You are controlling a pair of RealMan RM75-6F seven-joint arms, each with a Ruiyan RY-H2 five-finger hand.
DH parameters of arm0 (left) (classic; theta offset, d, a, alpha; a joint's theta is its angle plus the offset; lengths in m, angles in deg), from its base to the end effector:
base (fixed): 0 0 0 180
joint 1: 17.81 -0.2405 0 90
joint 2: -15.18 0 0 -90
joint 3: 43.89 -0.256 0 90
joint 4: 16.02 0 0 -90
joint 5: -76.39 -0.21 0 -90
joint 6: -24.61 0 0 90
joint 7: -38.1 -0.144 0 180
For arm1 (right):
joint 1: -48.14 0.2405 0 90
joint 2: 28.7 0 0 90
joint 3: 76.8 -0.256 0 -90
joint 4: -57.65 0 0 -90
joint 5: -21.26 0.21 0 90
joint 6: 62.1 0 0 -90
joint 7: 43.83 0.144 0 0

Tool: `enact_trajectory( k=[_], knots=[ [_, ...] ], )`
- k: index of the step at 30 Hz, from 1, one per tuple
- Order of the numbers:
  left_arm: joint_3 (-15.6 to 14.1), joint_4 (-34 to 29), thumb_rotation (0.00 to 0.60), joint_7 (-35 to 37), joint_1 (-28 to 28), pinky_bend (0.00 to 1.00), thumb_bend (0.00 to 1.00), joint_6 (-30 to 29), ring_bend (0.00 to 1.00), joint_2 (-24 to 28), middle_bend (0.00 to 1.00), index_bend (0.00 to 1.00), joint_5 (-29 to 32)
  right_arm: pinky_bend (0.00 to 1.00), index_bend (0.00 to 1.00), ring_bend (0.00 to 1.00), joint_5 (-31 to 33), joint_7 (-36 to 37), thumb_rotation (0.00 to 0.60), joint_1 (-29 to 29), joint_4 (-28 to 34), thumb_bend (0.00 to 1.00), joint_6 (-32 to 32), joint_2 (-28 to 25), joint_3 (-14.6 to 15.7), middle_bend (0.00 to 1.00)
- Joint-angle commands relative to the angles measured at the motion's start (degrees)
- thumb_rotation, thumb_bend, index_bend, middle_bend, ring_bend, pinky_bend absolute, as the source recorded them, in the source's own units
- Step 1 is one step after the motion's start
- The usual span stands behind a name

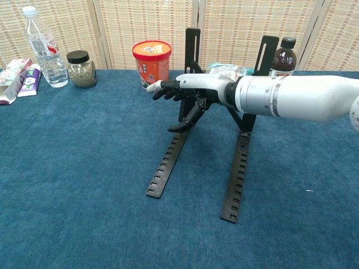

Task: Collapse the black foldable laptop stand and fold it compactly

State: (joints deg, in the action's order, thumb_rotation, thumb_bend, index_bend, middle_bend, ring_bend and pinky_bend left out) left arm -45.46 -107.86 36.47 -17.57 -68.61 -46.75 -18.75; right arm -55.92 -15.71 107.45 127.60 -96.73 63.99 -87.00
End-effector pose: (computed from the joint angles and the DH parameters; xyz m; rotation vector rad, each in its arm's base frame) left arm -0.3048 0.1389 0.1708 -1.4615 -0.7912 -0.9162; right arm -0.0763 -0.3873 -0.0607 2.1083 -1.4478 1.0891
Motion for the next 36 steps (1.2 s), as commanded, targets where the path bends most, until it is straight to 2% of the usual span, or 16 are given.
enact_trajectory(
  k=[1, 29, 32, 36],
  knots=[
    [0.02, 0.02, 0.600, 0.04, 0.01, 0.03, 0.18, 0.02, 0.05, 0.01, 0.22, 0.17, 0.00, 0.00, 0.00, 0.00, 0.56, -0.11, 0.600, -0.14, -0.97, 0.22, 0.25, 0.63, -0.15, 0.11],
    [0.26, 1.98, 0.600, 2.21, -0.50, 0.02, 0.18, -0.54, 0.05, -0.34, 0.22, 0.17, 0.42, 0.00, 0.00, 0.00, 4.17, -3.04, 0.600, -0.35, -6.25, 0.21, 1.30, 4.30, -2.46, 0.11],
    [0.25, 2.21, 0.600, 2.40, -0.56, 0.03, 0.18, -0.58, 0.05, -0.37, 0.22, 0.17, 0.45, 0.00, 0.00, 0.00, 4.03, -3.05, 0.600, -0.48, -5.71, 0.21, 1.26, 4.08, -2.58, 0.11],
    [0.29, 2.35, 0.600, 2.57, -0.66, 0.03, 0.18, -0.74, 0.05, -0.32, 0.22, 0.17, 0.48, 0.00, 0.00, 0.00, 2.03, -2.15, 0.600, -1.42, -1.93, 0.21, -0.16, 2.02, -2.21, 0.11]
  ],
)
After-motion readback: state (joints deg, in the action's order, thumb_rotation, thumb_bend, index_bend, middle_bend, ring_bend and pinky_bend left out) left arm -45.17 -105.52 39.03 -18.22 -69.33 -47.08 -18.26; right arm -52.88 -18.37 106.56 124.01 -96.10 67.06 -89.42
